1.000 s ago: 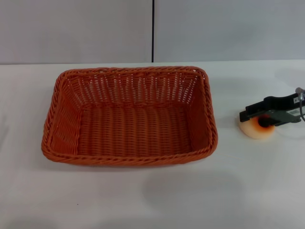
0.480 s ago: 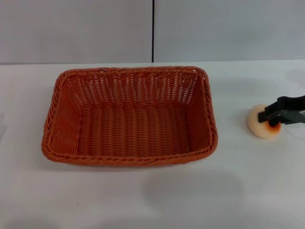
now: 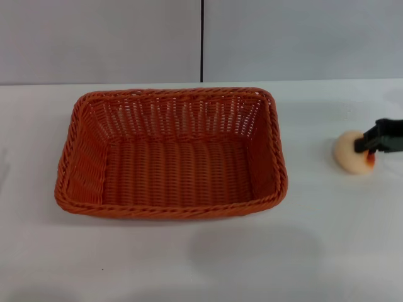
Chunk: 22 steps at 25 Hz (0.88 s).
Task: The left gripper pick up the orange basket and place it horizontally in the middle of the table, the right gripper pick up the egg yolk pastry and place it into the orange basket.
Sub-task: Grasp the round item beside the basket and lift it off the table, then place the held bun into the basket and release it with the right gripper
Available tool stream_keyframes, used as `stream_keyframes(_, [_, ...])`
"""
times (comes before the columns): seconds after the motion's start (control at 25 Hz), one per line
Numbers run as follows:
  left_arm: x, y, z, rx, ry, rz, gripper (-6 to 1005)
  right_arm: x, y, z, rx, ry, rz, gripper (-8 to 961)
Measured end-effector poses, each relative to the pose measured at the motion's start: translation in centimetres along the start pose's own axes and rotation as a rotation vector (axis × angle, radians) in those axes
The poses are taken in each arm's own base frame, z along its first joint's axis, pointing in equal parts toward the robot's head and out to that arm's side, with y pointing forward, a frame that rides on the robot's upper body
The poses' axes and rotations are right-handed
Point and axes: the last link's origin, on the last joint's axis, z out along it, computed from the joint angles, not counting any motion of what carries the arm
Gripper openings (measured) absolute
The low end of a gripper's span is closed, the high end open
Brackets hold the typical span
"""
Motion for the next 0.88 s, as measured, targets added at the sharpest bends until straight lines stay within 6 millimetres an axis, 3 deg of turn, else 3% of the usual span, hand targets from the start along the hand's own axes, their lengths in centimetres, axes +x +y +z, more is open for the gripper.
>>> stream_keyframes(0.4, [0.3, 0.0, 0.4, 0.003, 0.022, -0.003, 654, -1.2, 1.7, -5.3, -0.036, -0.104, -0.046, 96])
stream_keyframes(0.56, [0.3, 0.0, 0.5, 0.004, 0.025, -0.005, 654, -1.6, 4.0, -7.5, -0.127, -0.163, -0.085, 41])
stream_keyframes(0.6, [0.3, 0.0, 0.5, 0.005, 0.027, -0.006, 654, -1.9, 5.4, -8.1, -0.178, -0.189, -0.114, 41])
stream_keyframes(0.64, [0.3, 0.0, 0.5, 0.005, 0.027, -0.006, 654, -1.9, 5.4, -8.1, -0.178, -0.189, -0.114, 40])
stream_keyframes(0.68, [0.3, 0.0, 0.5, 0.006, 0.027, -0.006, 654, -2.4, 7.0, -8.3, -0.239, -0.201, -0.149, 39])
stream_keyframes(0.72, [0.3, 0.0, 0.5, 0.007, 0.028, -0.007, 654, -2.4, 7.0, -8.3, -0.239, -0.201, -0.149, 38])
stream_keyframes(0.88, [0.3, 0.1, 0.5, 0.007, 0.028, -0.010, 654, -3.1, 11.1, -6.7, -0.366, -0.162, -0.233, 35])
